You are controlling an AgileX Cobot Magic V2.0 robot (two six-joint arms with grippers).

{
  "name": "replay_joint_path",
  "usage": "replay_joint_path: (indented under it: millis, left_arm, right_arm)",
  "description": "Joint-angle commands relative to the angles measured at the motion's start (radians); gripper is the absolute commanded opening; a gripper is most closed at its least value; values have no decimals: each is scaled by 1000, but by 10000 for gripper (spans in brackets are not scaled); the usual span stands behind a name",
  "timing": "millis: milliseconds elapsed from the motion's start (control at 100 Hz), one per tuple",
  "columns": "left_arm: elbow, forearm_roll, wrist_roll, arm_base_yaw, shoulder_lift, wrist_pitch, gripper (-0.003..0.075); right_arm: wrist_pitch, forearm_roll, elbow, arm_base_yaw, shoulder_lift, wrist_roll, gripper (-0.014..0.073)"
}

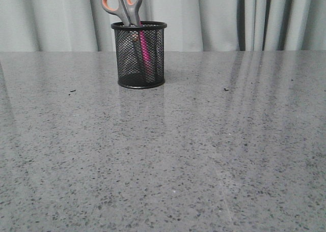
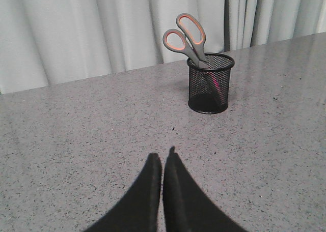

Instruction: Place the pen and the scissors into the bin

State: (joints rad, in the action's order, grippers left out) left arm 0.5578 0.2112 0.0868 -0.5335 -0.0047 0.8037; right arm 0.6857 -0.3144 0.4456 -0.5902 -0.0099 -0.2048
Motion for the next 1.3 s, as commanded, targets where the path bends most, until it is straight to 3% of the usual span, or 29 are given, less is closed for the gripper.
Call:
replay_joint_path:
  millis: [0,460,540,640,700,800,990,1080,1290]
  left_arm:
    - [22,6,6,-4,-31,-81,-19]
    - [-16,-1,-10,2,-31,-92,-19]
    - [-74,9,-165,25,-31,-229,-19]
    - [-218,-84,-350,104,-31,-472,-19]
    - [-308,-141,-358,164,-31,-611,-19]
    - [-442,-290,-358,273,-31,-716,-19]
    - [-606,-370,-344,411,-31,-663,-19]
    - [-600,-372,-344,433,-31,-507,-19]
    - [-604,-376,-344,435,-31,-517,-19]
  right_arm:
    - [-80,-12,21,-2,17,15,-69]
    - [-80,-12,21,-2,17,15,-69]
    - [-80,-12,21,-2,17,15,-69]
    - [-80,-12,21,-2,17,15,-69]
    - [-80,-12,21,-2,17,15,-69]
    - [-80,-12,21,-2,17,15,-69]
    - [-80,-12,21,-2,17,15,-69]
    - [-80,-12,21,-2,17,15,-69]
    - [-80,-12,21,-2,17,15,-69]
